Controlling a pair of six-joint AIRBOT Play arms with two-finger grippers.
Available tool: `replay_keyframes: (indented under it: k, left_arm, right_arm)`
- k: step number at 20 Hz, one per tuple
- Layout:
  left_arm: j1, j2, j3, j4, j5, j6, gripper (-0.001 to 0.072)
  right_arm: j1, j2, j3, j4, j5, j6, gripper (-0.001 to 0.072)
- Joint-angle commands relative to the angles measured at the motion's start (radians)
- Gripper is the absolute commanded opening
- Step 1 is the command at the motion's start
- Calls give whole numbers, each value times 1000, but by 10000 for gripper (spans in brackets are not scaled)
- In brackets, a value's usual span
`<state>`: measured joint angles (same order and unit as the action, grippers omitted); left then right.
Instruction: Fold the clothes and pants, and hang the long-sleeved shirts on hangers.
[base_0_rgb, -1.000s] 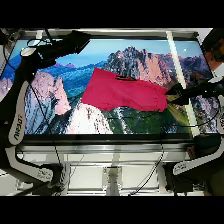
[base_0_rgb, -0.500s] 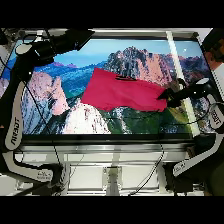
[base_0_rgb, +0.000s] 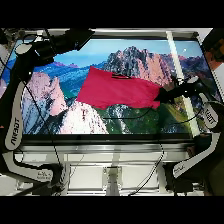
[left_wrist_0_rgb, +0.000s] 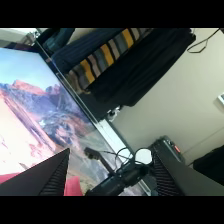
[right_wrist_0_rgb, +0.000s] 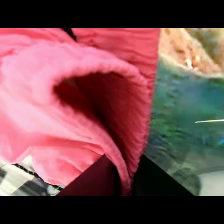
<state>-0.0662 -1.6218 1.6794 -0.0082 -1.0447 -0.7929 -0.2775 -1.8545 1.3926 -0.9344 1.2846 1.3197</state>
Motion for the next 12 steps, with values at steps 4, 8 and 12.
replay_keyframes:
  k: [4, 8, 12]
  left_arm:
    - [-1, 0, 1, -4, 0, -4, 589]
    - [-1, 0, 1, -35, 0, -3, 589]
    - [-1, 0, 0, -82, 5, -3, 589]
  right_arm:
    - [-151, 138, 2, -38, 8, 77, 7]
    - [-410, 262, 2, -78, 54, 88, 6]
    - [-678, 319, 137, -146, 202, 93, 5]
